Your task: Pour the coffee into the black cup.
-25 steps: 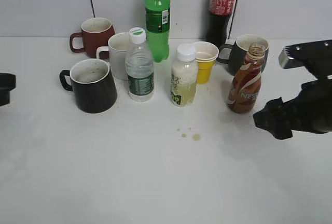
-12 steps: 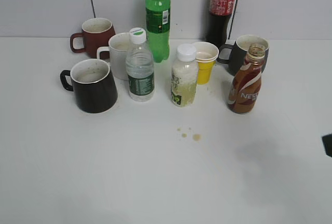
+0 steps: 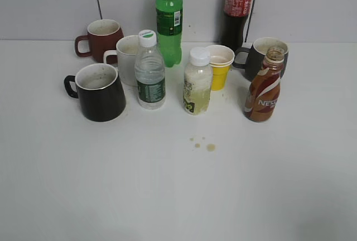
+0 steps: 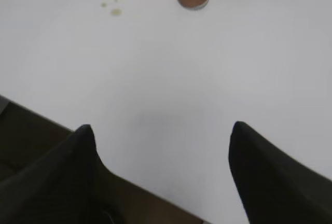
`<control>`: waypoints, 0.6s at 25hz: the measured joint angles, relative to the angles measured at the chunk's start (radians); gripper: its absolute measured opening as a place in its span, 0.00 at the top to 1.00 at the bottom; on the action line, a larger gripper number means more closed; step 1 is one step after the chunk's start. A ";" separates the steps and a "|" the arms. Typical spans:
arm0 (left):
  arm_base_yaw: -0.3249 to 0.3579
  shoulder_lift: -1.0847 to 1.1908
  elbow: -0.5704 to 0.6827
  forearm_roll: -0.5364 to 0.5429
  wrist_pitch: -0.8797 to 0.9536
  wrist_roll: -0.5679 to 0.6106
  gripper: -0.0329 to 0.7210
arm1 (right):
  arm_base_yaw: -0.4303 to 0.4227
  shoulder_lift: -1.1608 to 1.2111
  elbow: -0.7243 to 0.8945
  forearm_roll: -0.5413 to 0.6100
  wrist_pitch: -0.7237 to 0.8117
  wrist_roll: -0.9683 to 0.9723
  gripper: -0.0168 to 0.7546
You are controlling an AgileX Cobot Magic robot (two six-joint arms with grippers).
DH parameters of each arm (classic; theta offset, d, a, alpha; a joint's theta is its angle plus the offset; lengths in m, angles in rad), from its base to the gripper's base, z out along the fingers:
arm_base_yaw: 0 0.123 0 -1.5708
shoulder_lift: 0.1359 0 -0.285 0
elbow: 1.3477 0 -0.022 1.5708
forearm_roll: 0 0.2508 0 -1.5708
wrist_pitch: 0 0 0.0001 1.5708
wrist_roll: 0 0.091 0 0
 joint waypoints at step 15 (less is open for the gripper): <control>0.000 -0.002 0.029 0.002 -0.052 0.000 0.64 | 0.000 -0.071 0.028 -0.003 -0.061 0.000 0.21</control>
